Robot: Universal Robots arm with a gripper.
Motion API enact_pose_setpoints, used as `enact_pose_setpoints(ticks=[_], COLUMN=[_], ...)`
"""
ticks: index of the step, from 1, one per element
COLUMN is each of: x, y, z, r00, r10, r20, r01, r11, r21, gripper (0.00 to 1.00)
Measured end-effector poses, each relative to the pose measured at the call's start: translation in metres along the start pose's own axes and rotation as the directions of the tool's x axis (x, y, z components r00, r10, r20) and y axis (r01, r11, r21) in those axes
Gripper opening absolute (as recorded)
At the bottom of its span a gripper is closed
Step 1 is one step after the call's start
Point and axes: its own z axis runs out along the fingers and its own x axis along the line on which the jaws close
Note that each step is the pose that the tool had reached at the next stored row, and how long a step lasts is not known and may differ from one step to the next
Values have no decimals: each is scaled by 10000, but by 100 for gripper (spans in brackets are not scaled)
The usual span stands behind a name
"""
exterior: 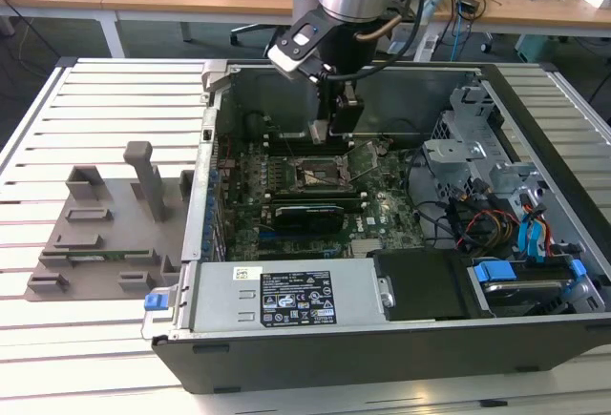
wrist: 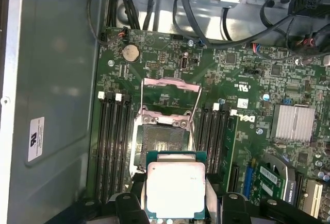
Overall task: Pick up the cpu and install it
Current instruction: 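Place the cpu into insertion slot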
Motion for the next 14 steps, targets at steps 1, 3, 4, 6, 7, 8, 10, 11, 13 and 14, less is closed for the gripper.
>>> enact_pose_setpoints(ticks=[1, 3, 4, 6, 7, 8, 10, 11, 13, 14], x=[0, 0, 0, 0, 0, 0, 0, 0, 1, 1], y=[0, 0, 0, 0, 0, 0, 0, -2, -10, -14], z=[0, 0, 0, 0, 0, 0, 2, 5, 14, 20], r00=[10000, 9998, 9996, 9995, 9995, 9995, 9995, 9995, 9995, 9995], r10=[50, 209, 293, 319, 320, 320, 320, 320, 322, 322], r20=[-2, -9, -12, -13, -14, -14, -11, -9, -4, -3], r01=[-50, -209, -293, -319, -320, -320, -320, -320, -322, -322], r11=[10000, 9998, 9996, 9995, 9995, 9995, 9995, 9995, 9995, 9995], r21=[0, 0, 1, 1, 1, 1, 2, 1, 1, 1], gripper=[55, 55, 55, 55, 55, 55, 55, 55, 55, 55])
